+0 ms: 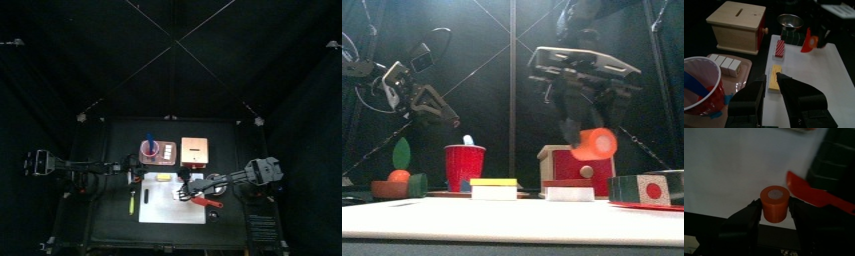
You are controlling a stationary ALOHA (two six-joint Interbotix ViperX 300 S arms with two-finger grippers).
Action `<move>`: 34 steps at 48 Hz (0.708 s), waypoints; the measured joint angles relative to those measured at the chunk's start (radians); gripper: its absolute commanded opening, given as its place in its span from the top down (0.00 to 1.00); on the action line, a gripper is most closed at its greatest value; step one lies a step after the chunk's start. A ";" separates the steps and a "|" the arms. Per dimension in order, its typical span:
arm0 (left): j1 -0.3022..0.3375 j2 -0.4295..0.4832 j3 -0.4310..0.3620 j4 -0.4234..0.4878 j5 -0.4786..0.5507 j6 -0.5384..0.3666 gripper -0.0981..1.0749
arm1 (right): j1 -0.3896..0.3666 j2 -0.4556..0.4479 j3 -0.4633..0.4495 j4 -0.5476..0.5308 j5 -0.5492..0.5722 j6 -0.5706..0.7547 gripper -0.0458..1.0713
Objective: Put carrot bottom in bowl
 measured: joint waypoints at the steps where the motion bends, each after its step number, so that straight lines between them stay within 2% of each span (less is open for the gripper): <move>1: 0.002 -0.002 0.002 -0.005 0.002 -0.002 0.34 | -0.003 -0.017 0.015 -0.003 0.006 0.000 0.36; 20: 0.002 -0.003 -0.012 -0.064 0.000 0.000 0.34 | -0.072 -0.339 0.357 -0.012 0.035 0.003 0.36; 30: 0.000 -0.003 -0.023 -0.078 0.000 0.000 0.34 | -0.121 -0.428 0.499 -0.040 0.000 0.002 0.36; 34: 0.000 -0.005 -0.026 -0.078 0.000 0.000 0.34 | -0.133 -0.446 0.555 -0.048 -0.074 0.003 0.36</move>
